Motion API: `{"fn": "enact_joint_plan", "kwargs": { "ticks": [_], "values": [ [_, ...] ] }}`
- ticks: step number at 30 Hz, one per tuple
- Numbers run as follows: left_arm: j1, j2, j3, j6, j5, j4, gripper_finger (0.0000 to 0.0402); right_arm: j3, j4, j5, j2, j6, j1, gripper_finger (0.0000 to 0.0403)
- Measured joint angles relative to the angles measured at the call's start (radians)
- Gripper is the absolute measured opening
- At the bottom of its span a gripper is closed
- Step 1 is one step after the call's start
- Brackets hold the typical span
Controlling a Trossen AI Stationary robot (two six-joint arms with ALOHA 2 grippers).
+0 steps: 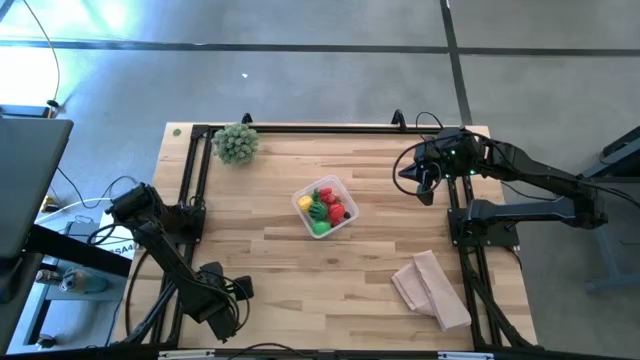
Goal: Pick and placing Produce into tupperware
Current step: Put the green cabbage into the transparent bin
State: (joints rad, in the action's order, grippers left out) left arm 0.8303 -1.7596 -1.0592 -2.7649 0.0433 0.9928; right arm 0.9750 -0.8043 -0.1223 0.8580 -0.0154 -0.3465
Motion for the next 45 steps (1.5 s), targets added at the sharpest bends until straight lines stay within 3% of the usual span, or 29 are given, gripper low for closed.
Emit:
{"fn": "enact_joint_plan", "kwargs": {
  "ticks": [13,27,45],
  "values": [
    [-0.013,-0.045,0.001,0.015,-0.001,0.000,0.0337,0.000,0.000,0.000,0.000,0.000,0.000,0.0004],
    [-0.013,-0.042,0.000,0.015,0.001,-0.014,0.0237,0.000,0.000,0.000,0.000,0.000,0.000,0.0004],
    [-0.013,-0.045,0.000,0.027,0.002,-0.009,0.0233,0.000,0.000,0.000,0.000,0.000,0.000,0.0004]
  ]
}}
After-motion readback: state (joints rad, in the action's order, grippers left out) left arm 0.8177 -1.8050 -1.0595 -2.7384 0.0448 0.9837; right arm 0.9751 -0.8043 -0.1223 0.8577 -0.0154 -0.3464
